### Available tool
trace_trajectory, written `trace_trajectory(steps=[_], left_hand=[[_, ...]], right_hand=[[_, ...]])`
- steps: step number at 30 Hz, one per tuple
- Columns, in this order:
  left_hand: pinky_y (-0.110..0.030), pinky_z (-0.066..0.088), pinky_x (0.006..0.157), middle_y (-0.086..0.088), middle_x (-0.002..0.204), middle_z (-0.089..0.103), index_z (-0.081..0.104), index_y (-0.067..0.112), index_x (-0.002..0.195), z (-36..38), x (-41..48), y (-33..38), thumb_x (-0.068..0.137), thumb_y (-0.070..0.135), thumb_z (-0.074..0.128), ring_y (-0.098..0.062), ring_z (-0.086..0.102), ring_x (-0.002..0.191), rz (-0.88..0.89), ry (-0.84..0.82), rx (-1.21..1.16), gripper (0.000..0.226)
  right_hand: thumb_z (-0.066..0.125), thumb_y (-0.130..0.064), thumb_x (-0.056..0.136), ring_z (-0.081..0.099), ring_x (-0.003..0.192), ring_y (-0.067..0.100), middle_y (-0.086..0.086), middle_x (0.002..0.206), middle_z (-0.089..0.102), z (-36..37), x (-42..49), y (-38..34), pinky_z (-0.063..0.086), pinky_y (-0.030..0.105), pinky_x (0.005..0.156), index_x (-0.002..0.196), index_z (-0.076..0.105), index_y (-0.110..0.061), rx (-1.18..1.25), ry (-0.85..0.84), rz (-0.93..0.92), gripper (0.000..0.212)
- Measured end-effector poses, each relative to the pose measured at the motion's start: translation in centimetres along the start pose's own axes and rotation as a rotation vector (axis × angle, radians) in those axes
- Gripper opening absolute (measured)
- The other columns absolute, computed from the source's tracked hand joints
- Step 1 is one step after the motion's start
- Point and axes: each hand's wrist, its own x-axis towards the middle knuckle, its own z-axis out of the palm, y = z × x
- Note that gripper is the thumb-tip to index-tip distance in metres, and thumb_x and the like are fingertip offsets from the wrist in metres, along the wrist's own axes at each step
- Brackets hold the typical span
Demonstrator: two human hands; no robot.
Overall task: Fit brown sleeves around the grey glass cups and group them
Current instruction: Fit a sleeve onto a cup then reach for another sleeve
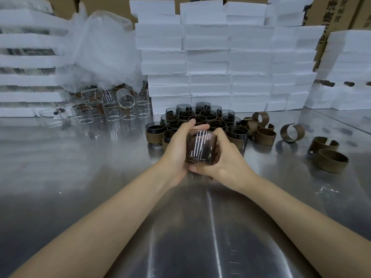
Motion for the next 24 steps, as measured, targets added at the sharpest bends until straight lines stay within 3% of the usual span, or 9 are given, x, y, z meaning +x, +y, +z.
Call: trace_trajectory(steps=[2,5,8,11,14,16,18,20,24], left_hand=[[-0.030,0.058,0.064,-0.007,0.096,0.074,0.070,0.018,0.112,-0.1,0.1,-0.1,0.099,0.045,0.041,-0.020,0.071,0.078,-0.025,-0.070,-0.108,0.041],[-0.029,0.051,0.071,-0.002,0.105,0.074,0.071,0.029,0.108,0.1,0.3,-0.9,0.100,0.052,0.036,-0.020,0.070,0.088,0.021,-0.066,-0.090,0.043],[-0.023,0.048,0.053,-0.003,0.098,0.076,0.076,0.031,0.093,0.4,0.5,-1.5,0.097,0.062,0.032,-0.020,0.073,0.081,0.071,0.022,-0.043,0.054],[-0.020,0.041,0.044,-0.004,0.093,0.076,0.072,0.030,0.101,0.6,0.8,-2.1,0.085,0.074,0.025,-0.019,0.071,0.071,0.125,0.054,-0.006,0.067],[-0.023,0.044,0.045,-0.012,0.085,0.074,0.069,0.023,0.107,0.6,1.0,-2.8,0.068,0.083,0.025,-0.022,0.066,0.062,0.154,0.031,0.048,0.084],[-0.031,0.056,0.062,-0.012,0.097,0.074,0.067,0.027,0.107,0.6,1.1,-3.2,0.070,0.088,0.033,-0.022,0.070,0.080,0.187,-0.015,0.092,0.079],[-0.036,0.055,0.081,-0.003,0.099,0.073,0.066,0.030,0.102,0.5,1.1,-3.3,0.072,0.080,0.054,-0.017,0.069,0.093,0.226,-0.056,0.130,0.059],[-0.039,0.052,0.087,-0.002,0.096,0.071,0.067,0.028,0.098,0.5,1.1,-3.6,0.070,0.066,0.059,-0.016,0.066,0.095,0.272,-0.078,0.141,0.048],[-0.036,0.049,0.087,-0.016,0.111,0.069,0.058,0.007,0.120,1.3,0.8,-4.2,0.067,0.062,0.063,-0.028,0.064,0.106,0.318,0.010,0.082,0.077]], right_hand=[[0.082,-0.004,0.072,0.063,0.062,0.023,0.004,0.084,0.065,0.0,-0.1,-0.3,0.054,0.037,0.055,0.105,0.039,-0.014,0.073,-0.011,-0.006,0.055],[0.063,0.019,0.074,0.059,0.067,0.033,0.023,0.092,0.057,0.3,-0.2,-0.3,0.053,0.049,0.061,0.115,0.033,-0.011,0.174,0.006,-0.015,0.059],[0.060,0.025,0.071,0.064,0.086,0.018,0.005,0.108,0.057,0.8,0.1,0.1,0.058,0.036,0.065,0.130,0.031,-0.022,0.181,0.060,-0.022,0.081],[0.061,0.019,0.073,0.064,0.082,0.006,-0.007,0.105,0.059,0.8,0.6,0.5,0.058,0.031,0.064,0.140,0.034,-0.024,0.151,0.111,0.036,0.083],[0.051,0.007,0.064,0.059,0.064,0.003,-0.008,0.086,0.064,0.5,0.8,0.4,0.048,0.021,0.051,0.126,0.052,-0.017,0.154,0.128,0.057,0.067],[0.046,0.001,0.059,0.057,0.060,0.000,-0.014,0.072,0.065,0.4,0.8,0.2,0.044,0.016,0.053,0.106,0.062,-0.020,0.096,0.174,0.040,0.053],[0.052,0.003,0.070,0.061,0.070,0.003,-0.013,0.074,0.068,0.2,0.8,0.2,0.048,0.020,0.064,0.097,0.067,-0.023,-0.017,0.248,0.015,0.040],[0.058,0.003,0.079,0.065,0.077,0.007,-0.007,0.077,0.071,-0.1,0.7,0.2,0.050,0.021,0.068,0.094,0.073,-0.022,-0.110,0.331,-0.041,0.033],[0.056,0.009,0.077,0.063,0.089,0.015,0.003,0.093,0.071,-0.9,1.0,0.3,0.050,0.027,0.082,0.086,0.077,-0.006,-0.287,0.505,-0.137,0.028]])
